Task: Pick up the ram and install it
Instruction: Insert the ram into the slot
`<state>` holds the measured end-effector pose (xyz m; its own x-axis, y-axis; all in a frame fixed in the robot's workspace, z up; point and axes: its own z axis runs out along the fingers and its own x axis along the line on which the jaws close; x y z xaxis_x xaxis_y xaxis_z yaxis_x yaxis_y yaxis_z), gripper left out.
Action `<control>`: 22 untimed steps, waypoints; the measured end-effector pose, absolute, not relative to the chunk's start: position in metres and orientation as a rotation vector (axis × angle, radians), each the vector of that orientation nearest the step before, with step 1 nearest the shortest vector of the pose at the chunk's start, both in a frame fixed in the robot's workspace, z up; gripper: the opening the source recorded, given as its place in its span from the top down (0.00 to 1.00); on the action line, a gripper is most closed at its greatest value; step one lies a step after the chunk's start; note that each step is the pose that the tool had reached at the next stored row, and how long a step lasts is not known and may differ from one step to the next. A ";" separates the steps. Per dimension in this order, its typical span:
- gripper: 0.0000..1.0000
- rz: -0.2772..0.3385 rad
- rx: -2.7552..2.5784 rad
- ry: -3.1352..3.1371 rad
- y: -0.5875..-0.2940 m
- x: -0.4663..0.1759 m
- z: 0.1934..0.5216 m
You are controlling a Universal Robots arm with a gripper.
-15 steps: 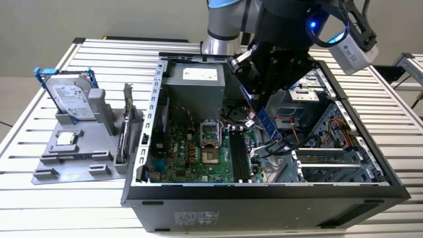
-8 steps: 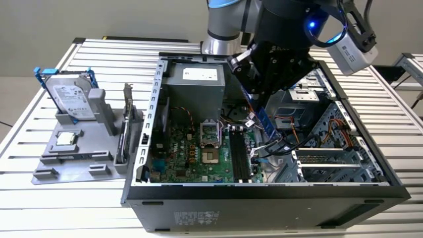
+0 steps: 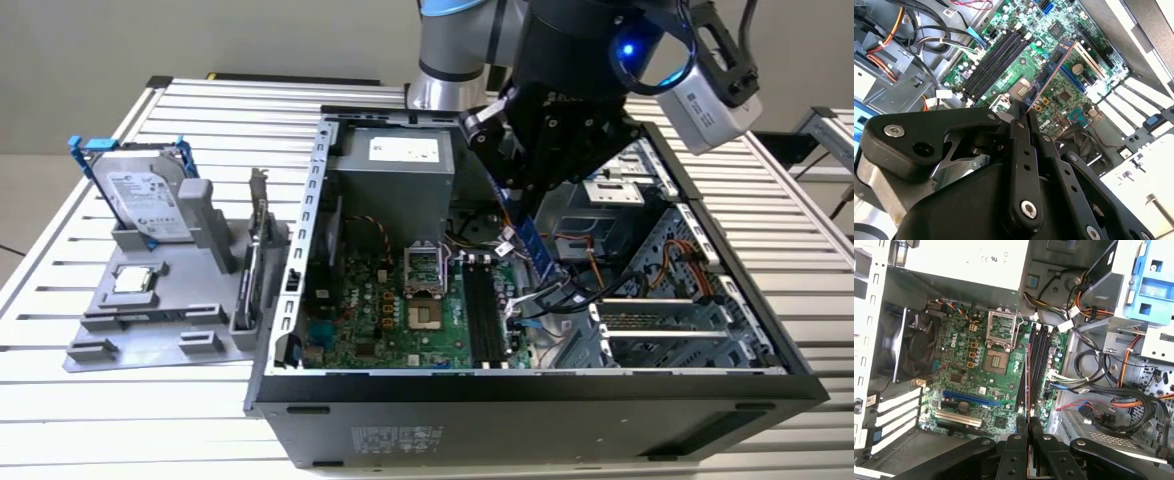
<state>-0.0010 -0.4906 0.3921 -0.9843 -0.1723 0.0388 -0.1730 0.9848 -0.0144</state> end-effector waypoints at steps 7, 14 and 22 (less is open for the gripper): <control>1.00 0.027 0.225 -3.096 -0.491 -0.001 0.392; 1.00 0.026 0.184 -3.098 -0.491 -0.001 0.392; 1.00 0.025 0.122 -3.101 -0.491 -0.001 0.392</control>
